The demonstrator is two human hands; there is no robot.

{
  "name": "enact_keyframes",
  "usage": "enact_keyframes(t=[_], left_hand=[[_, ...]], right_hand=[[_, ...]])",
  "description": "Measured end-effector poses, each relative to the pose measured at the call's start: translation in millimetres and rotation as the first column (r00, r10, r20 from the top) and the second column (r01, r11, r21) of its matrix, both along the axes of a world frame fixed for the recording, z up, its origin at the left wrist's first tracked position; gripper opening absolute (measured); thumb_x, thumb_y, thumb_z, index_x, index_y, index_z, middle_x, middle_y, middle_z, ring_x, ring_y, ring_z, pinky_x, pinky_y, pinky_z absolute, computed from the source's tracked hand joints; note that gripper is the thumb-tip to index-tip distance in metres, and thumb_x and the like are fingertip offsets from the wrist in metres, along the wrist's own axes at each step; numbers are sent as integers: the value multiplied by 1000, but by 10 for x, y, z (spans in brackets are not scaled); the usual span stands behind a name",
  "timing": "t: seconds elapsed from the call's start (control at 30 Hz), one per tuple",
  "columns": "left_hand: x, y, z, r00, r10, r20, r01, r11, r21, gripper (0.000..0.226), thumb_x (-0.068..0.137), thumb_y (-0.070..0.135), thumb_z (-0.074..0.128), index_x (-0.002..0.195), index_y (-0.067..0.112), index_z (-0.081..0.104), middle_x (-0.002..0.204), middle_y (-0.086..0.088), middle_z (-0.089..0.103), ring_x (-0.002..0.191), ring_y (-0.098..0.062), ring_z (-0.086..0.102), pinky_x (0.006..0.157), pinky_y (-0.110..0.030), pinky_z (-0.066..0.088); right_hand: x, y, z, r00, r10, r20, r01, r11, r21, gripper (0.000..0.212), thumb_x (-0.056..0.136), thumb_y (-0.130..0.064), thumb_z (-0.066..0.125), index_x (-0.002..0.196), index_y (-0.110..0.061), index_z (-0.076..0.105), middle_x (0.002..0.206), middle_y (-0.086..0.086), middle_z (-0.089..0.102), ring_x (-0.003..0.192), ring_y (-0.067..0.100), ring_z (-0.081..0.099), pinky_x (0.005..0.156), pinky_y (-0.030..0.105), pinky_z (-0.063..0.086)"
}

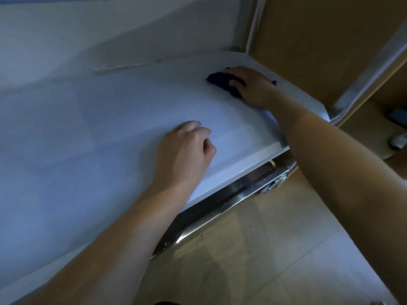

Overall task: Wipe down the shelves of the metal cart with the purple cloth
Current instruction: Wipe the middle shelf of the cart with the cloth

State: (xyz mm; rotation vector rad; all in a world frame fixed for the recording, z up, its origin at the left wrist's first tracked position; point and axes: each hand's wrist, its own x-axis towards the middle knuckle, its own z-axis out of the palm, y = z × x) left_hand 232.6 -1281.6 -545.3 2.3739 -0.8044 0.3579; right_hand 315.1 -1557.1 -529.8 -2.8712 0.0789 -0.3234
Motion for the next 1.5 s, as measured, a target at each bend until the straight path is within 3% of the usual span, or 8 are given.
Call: enact_keyframes(t=[0.17, 0.33, 0.53, 0.73, 0.87, 1.03, 1.33, 1.5], left_hand=[[24, -20, -33, 1000, -16, 10, 17, 1000, -14, 19, 78, 15, 57, 87, 11, 73, 108, -5, 69, 98, -25, 65, 78, -37, 54], [5, -32, -22, 998, -13, 55, 13, 1000, -14, 19, 74, 14, 57, 84, 11, 73, 97, -5, 70, 89, -25, 66, 70, -33, 55], [15, -7, -24, 999, -5, 43, 7, 1000, -29, 18, 74, 16, 61, 87, 17, 73, 100, 1, 69, 89, -21, 66, 74, -33, 54], [-17, 5, 7, 1000, -3, 31, 5, 999, -47, 25, 76, 16, 59, 94, 16, 75, 107, -1, 70, 94, -23, 67, 76, -34, 55], [-29, -8, -3, 1000, -4, 30, 6, 998, -60, 24, 77, 14, 61, 97, 15, 76, 111, -2, 70, 98, -22, 67, 79, -33, 55], [16, -30, -37, 999, 2, 43, 0, 999, -47, 19, 74, 13, 60, 86, 13, 75, 105, -3, 71, 93, -23, 67, 74, -33, 55], [25, -6, -14, 999, 10, 32, -9, 999, -40, 22, 75, 19, 57, 86, 13, 74, 105, -2, 70, 87, -27, 66, 69, -38, 55], [7, -30, -22, 1000, 5, 0, -5, 999, -46, 24, 79, 16, 59, 96, 14, 75, 113, -3, 69, 96, -25, 66, 77, -37, 55]], right_hand=[[272, -350, -15, 913, -408, 0, 408, 913, 4, 40, 105, -30, 32, 141, -20, 43, 141, 13, 49, 123, 35, 49, 101, 42, 43], [714, -267, 16, 879, -475, -49, 475, 880, 2, 41, 102, -28, 36, 142, -17, 42, 141, 14, 47, 125, 36, 47, 99, 42, 43], [979, 330, 103, 988, -82, -131, 98, 988, 115, 46, 102, -30, 40, 148, -24, 37, 151, 6, 40, 136, 28, 40, 111, 35, 33], [472, 523, 86, 943, 294, -155, -289, 956, 56, 41, 103, -33, 41, 144, -32, 40, 150, -7, 39, 128, 5, 34, 106, 22, 24], [238, -117, -1, 999, -36, -18, 37, 998, 46, 41, 103, -32, 39, 144, -28, 43, 150, -1, 43, 137, 20, 38, 109, 27, 27], [406, -408, 9, 905, -424, -41, 424, 906, -10, 42, 102, -29, 33, 141, -19, 44, 145, 12, 46, 130, 35, 44, 106, 40, 38], [297, 891, 82, 965, 232, -120, -223, 971, 80, 41, 103, -26, 41, 144, -22, 42, 148, 2, 44, 131, 18, 40, 100, 21, 26], [-148, 505, 0, 972, 224, -63, -219, 972, 84, 40, 103, -32, 41, 143, -31, 42, 148, -1, 43, 131, 14, 40, 111, 29, 27]])
